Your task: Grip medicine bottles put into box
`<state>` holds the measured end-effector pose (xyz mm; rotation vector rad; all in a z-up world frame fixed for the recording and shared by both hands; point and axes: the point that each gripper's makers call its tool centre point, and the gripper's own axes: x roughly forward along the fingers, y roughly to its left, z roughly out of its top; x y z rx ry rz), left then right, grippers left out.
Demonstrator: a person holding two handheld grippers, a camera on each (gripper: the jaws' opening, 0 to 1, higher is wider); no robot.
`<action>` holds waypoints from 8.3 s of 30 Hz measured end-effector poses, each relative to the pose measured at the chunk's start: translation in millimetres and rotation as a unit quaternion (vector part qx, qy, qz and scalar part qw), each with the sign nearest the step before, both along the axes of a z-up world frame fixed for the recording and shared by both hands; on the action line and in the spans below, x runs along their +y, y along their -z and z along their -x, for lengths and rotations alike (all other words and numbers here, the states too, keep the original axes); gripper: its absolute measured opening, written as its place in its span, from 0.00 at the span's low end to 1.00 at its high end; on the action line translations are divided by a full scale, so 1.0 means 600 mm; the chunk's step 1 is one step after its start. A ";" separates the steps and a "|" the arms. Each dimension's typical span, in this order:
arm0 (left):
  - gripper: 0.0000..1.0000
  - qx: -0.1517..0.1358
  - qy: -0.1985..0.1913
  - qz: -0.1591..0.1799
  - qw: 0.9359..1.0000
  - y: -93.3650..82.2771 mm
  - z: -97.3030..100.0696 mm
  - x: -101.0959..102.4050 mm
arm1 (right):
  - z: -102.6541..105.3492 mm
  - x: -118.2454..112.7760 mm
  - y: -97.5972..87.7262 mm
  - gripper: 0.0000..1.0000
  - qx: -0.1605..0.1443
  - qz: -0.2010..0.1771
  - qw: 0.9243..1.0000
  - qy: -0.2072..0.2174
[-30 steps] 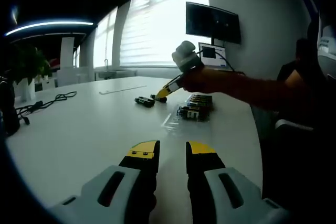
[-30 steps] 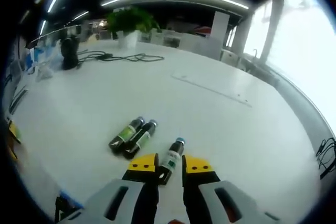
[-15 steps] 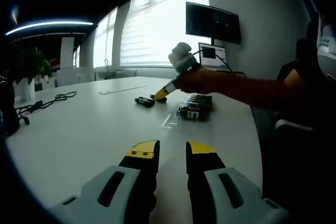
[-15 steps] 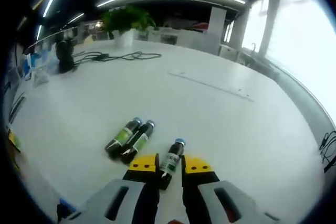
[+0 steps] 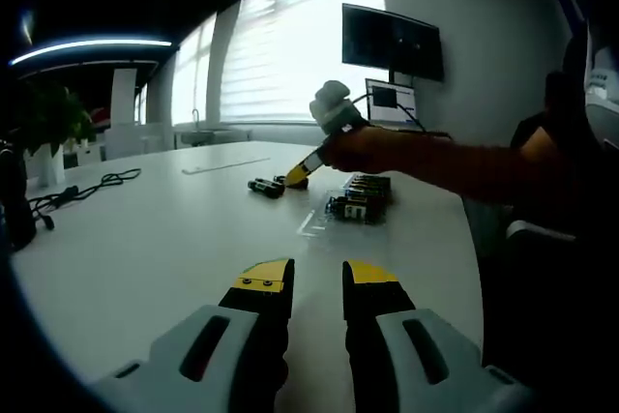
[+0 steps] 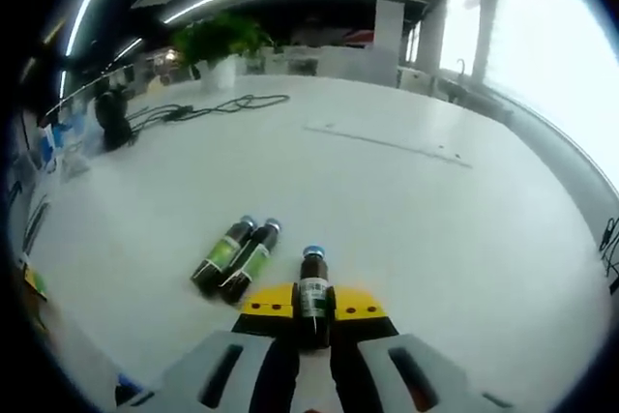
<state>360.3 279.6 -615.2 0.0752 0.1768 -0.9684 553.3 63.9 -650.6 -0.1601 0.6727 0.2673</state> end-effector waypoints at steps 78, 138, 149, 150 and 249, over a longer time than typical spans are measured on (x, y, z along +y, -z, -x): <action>0.14 -0.001 0.000 -0.002 1.000 0.001 -0.001 0.000 | 0.147 0.089 -0.130 0.07 -0.133 -0.050 0.988 -0.058; 0.14 -0.001 -0.001 -0.001 1.000 0.000 -0.001 -0.001 | 0.271 0.162 -0.050 0.07 -0.070 -0.067 0.993 -0.075; 0.14 -0.001 0.000 0.001 1.000 -0.001 0.000 0.000 | 0.274 0.159 -0.044 0.07 -0.067 -0.068 0.994 -0.060; 0.14 -0.001 0.000 0.001 1.000 -0.001 0.000 0.000 | 0.274 0.161 -0.043 0.07 -0.067 -0.067 0.994 -0.059; 0.14 -0.001 0.001 0.001 1.000 0.000 0.000 -0.001 | 0.234 0.129 -0.097 0.04 -0.120 -0.022 0.990 -0.071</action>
